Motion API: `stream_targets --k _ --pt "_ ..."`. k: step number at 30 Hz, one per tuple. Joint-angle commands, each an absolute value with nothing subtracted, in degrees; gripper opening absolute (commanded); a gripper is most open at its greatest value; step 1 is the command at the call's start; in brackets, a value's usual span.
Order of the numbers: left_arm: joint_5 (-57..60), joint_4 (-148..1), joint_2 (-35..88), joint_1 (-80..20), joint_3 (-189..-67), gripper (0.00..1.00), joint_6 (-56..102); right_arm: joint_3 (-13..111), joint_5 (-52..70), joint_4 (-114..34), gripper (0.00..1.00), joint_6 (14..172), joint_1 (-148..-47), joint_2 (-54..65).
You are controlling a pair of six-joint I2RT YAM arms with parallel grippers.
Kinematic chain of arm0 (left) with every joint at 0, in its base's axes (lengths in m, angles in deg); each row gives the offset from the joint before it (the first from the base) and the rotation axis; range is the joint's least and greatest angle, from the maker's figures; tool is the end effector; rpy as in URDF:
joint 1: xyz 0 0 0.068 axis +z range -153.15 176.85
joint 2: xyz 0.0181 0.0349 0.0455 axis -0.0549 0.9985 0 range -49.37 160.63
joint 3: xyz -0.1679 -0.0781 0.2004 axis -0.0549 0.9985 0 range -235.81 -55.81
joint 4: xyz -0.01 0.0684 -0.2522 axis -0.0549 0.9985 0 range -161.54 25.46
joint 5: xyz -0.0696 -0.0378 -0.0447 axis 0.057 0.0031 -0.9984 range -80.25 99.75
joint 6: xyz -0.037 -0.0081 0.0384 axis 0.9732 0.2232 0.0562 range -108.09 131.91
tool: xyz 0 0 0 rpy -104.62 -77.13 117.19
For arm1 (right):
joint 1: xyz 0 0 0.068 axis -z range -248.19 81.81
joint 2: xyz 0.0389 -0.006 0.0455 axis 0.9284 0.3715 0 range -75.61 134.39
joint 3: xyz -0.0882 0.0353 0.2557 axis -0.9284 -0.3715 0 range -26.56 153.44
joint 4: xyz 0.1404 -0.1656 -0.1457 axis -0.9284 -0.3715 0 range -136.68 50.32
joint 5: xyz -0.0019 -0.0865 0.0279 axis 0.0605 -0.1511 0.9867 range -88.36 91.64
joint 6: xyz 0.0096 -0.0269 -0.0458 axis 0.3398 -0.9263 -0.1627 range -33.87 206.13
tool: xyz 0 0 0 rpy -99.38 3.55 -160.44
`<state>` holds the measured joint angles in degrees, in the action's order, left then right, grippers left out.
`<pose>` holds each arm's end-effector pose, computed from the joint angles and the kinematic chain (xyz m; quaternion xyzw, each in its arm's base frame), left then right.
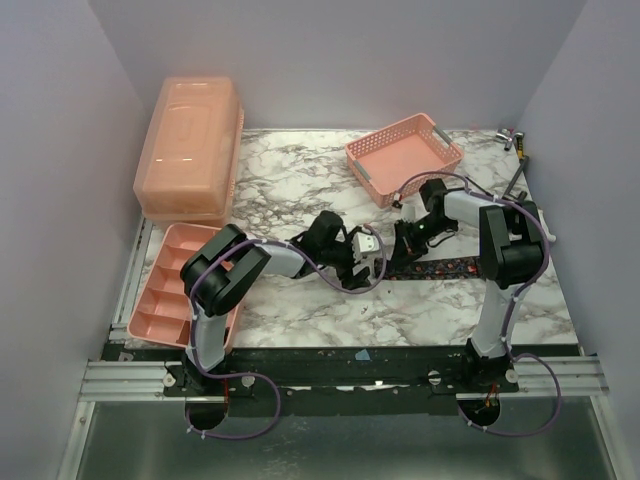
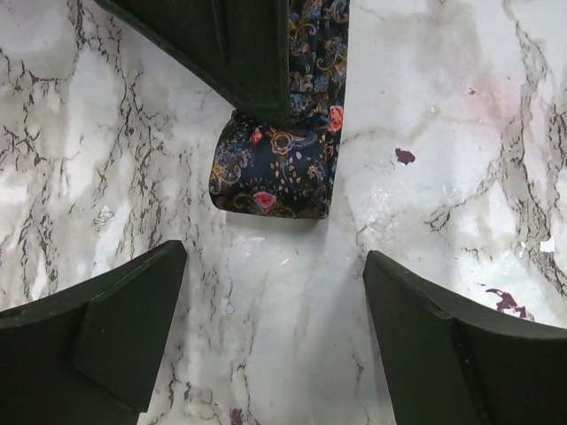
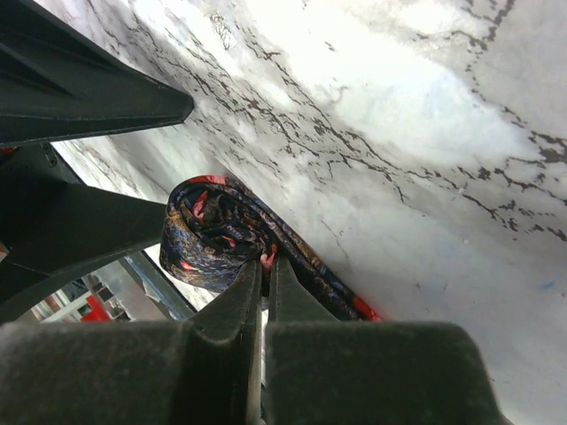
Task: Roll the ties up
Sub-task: Roll the tie at the center of the board.
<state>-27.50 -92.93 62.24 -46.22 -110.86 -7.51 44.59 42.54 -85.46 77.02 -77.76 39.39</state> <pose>0.2673 -0.2794 0.1287 0.5621 0.6429 -0.3670 0.3688 0.3417 0.0813 0.1253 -0.1532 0.9244 0.3494 0.0017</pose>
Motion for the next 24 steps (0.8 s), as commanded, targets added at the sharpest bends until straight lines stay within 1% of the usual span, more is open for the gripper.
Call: stream_targets --k 1,5,7,11,13,16,17,19,20,21,22,24 --pt "-30.3 -98.4 62.9 -46.5 -110.2 0.87 -2.8 40.3 30.2 -80.6 0.01 72.8 -77.6 39.6" --pt "-29.4 -105.4 66.2 -47.3 -110.5 0.86 2.4 38.9 29.2 -79.6 0.01 72.2 -77.6 39.2" --pt "-29.3 -108.4 68.1 -47.7 -111.1 0.81 4.9 38.4 29.0 -79.1 0.01 72.0 -77.6 39.4" --pt "-29.6 -113.4 71.7 -48.9 -112.2 0.68 7.6 39.3 29.9 -79.1 0.01 72.7 -77.6 40.5" --pt "-29.2 -114.6 73.1 -49.4 -112.4 0.60 7.6 40.0 30.9 -79.4 0.01 72.9 -77.6 41.1" --pt "-27.7 -110.9 73.2 -49.9 -112.2 0.35 4.2 41.7 32.4 -81.2 0.00 72.7 -77.6 41.6" --pt "-27.0 -108.9 72.4 -50.0 -111.5 0.29 2.2 42.3 32.8 -81.8 0.01 72.6 -77.6 41.6" --pt "-24.9 -104.9 70.3 -49.9 -109.9 0.20 -1.0 43.7 33.9 -83.7 0.11 72.7 -77.6 40.7" --pt "-23.8 -101.3 69.5 -50.0 -109.6 0.18 -3.0 45.0 34.7 -85.2 0.20 72.9 -77.6 40.1" --pt "-22.8 -98.6 68.6 -49.9 -109.5 0.17 -4.1 46.1 35.4 -86.7 0.28 73.2 -77.5 39.5" --pt "-21.9 -95.8 67.9 -49.9 -109.4 0.16 -5.4 47.3 36.4 -88.4 0.33 73.6 -77.3 38.5" --pt "-20.7 -92.1 66.7 -49.9 -109.2 0.16 -7.5 48.9 39.3 -91.2 0.39 74.1 -77.1 36.5"
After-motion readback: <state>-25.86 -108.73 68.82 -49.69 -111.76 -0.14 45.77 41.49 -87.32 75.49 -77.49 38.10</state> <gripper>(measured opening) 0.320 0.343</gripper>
